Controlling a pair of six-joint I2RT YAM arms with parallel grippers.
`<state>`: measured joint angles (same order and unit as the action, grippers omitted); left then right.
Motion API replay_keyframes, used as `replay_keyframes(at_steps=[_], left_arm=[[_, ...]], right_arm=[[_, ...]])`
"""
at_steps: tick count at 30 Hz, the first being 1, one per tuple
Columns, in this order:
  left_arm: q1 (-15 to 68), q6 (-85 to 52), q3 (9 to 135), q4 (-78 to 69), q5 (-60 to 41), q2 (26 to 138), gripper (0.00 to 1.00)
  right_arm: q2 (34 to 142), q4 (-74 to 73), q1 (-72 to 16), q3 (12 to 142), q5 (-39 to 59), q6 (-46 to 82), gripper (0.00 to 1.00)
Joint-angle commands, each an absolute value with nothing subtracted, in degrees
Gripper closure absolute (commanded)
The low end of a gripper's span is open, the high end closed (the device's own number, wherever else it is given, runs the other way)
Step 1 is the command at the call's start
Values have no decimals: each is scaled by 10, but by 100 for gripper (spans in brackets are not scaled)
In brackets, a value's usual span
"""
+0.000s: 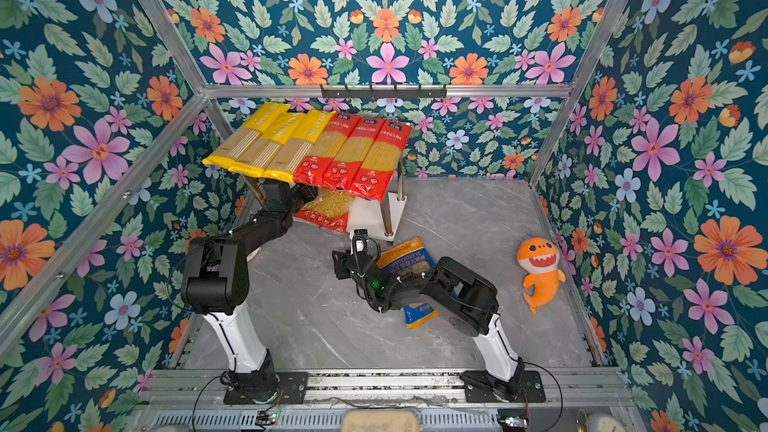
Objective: Place and organize the pasta boxes and bags onto the shelf
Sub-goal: 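Carry the fusilli bag with the left gripper under the shelf's top tier, then lower the fusilli bag onto the lower tier beside the first bag with the left gripper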
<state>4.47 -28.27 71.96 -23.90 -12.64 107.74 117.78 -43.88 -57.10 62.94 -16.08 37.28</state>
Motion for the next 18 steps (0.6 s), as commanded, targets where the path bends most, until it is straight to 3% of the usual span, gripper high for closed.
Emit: replay_keyframes(at_steps=[1, 8, 18], left_arm=[[40, -272, 708, -220, -100, 1051, 54], [40, -304, 608, -187, -76, 962, 50], [40, -460, 424, -309, -145, 873, 31]], right_arm=[[1164, -473, -577, 613, -163, 387, 51], [1124, -486, -578, 555, -171, 398, 52], [1071, -488, -578, 498, -178, 403, 52]])
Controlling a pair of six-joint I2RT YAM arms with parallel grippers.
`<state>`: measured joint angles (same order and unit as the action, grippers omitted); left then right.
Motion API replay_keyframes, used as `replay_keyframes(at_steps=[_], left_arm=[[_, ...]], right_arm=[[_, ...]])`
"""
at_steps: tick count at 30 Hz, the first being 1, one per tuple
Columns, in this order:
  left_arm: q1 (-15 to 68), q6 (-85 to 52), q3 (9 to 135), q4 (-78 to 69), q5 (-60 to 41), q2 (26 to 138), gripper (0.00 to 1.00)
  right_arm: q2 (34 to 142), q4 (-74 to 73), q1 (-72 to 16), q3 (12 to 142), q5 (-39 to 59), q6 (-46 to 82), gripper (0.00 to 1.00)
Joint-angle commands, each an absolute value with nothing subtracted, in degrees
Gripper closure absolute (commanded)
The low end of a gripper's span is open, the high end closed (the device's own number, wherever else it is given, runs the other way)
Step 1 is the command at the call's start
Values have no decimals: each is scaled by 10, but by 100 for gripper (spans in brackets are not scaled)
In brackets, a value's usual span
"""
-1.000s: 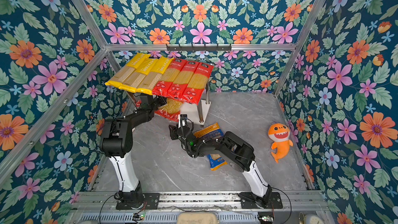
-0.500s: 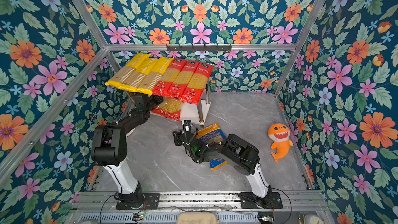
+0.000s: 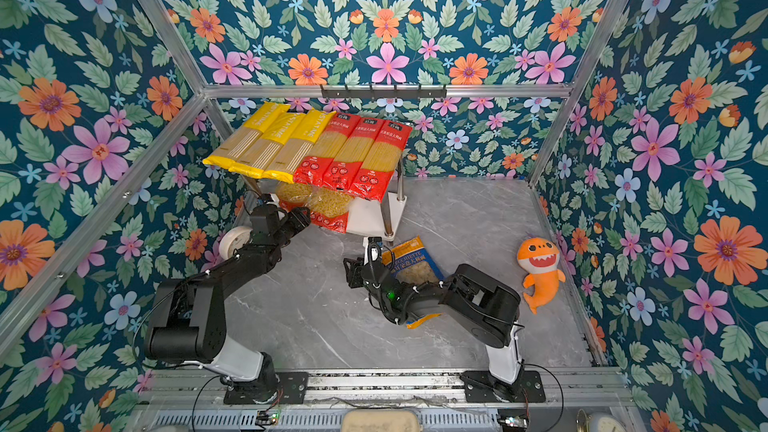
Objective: Place and organize the pasta boxes and bags onto the shelf
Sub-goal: 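Lower the fusilli bag onto the lower tier beside the first bag with the left gripper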
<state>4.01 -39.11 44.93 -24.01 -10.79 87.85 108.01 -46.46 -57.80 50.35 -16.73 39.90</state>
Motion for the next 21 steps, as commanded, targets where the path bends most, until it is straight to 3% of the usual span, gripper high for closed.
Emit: replay_keyframes(at_steps=[1, 10, 21], left_arm=[[40, -479, 410, -328, -154, 874, 30], [42, -581, 380, -462, -181, 941, 28], [52, -626, 412, -525, -176, 1025, 37]], right_arm=[[1067, -487, -578, 494, -180, 403, 52], [1035, -482, -579, 470, -190, 397, 52], [1022, -480, -579, 453, -196, 398, 52]])
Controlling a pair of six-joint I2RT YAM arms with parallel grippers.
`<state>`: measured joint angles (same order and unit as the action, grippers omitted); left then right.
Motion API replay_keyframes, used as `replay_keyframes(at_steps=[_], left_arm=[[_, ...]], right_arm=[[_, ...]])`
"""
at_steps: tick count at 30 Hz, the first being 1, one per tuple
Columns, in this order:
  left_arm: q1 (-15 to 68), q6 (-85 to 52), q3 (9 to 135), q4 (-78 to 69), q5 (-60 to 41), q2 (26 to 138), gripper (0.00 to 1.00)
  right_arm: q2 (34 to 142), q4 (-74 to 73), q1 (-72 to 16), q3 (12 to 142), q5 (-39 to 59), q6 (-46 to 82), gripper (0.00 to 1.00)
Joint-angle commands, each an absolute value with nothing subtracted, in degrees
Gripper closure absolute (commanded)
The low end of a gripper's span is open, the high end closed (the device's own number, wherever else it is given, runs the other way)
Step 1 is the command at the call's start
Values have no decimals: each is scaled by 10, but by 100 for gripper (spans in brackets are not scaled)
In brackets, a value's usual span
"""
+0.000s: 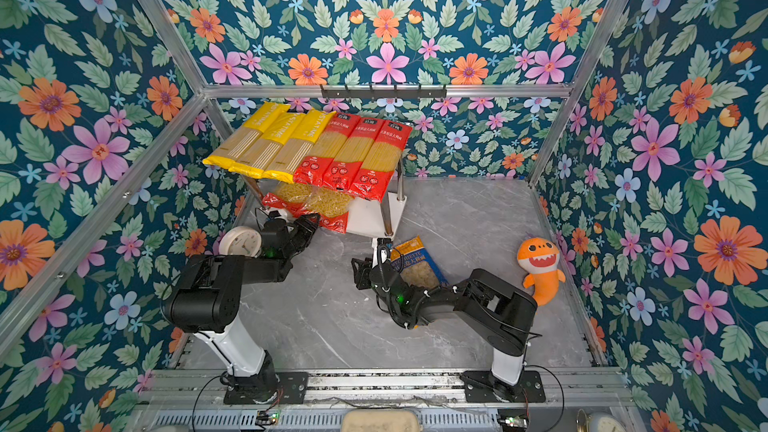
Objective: Place and organize the pasta boxes and bags onto the shelf
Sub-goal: 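Lower the fusilli bag onto the lower tier beside the first bag with the left gripper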
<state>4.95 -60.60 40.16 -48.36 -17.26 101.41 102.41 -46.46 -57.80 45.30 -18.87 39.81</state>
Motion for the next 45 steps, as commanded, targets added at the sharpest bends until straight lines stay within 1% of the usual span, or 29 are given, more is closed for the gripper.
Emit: replay_keyframes(at_steps=[1, 6, 9, 12, 17, 22, 34, 41, 45], left_arm=[[54, -626, 419, -521, -176, 1032, 39], [62, -636, 436, -525, -178, 1049, 49], [67, -642, 440, -526, -184, 1051, 59], [74, -652, 441, -527, -185, 1049, 70], [100, -660, 451, -533, -182, 1056, 85], [105, -665, 457, -543, -179, 1067, 99], [98, -656, 444, -537, -218, 1052, 100], [38, -650, 441, -516, -244, 1044, 100], [33, -652, 440, -517, -260, 1044, 100]], right_arm=[[1022, -481, -579, 453, -197, 399, 52], [1023, -482, -579, 452, -198, 400, 52], [1024, -482, -579, 452, -199, 401, 52], [1027, -485, -579, 452, -198, 404, 52], [1034, -487, -578, 458, -194, 407, 52], [1028, -482, -580, 458, -194, 405, 53], [1027, -482, -579, 458, -194, 403, 53], [1018, -474, -580, 456, -195, 399, 53], [1020, -476, -579, 453, -197, 400, 53]])
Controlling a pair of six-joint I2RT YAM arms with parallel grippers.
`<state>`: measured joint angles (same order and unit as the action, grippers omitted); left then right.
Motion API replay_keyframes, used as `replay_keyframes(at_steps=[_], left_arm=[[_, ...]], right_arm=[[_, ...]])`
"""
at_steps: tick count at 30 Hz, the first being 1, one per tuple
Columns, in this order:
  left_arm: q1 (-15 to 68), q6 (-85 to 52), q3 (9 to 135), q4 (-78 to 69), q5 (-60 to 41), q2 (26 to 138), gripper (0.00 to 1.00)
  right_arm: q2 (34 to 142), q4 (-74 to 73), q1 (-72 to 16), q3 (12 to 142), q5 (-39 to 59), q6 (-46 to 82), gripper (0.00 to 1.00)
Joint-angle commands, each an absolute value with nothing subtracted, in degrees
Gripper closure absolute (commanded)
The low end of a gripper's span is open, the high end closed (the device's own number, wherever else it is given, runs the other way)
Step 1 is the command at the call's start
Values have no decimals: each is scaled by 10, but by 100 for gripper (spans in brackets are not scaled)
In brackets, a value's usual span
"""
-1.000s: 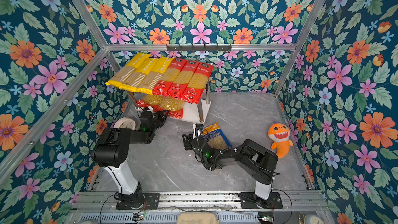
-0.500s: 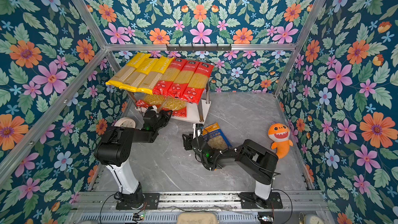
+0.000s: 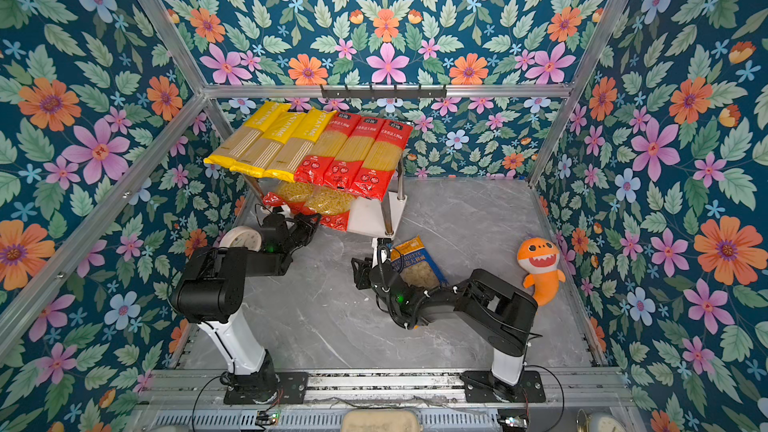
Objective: Place and organize the pasta boxes and bags onto the shelf
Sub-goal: 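Lower the fusilli bag onto the lower tier beside the first bag with the left gripper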
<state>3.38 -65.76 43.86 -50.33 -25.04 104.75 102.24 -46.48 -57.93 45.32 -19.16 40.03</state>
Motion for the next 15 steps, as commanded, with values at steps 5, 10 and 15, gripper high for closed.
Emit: replay_keyframes(at_steps=[5, 10, 15], left_arm=[[36, -661, 452, -520, -269, 1057, 100], [42, -656, 470, -508, -265, 1060, 100], [58, -655, 479, -506, -266, 1068, 100]], right_arm=[[1029, -477, -580, 463, -193, 403, 53], [1034, -475, -582, 467, -193, 403, 53], [1035, -475, -583, 466, -194, 406, 53]])
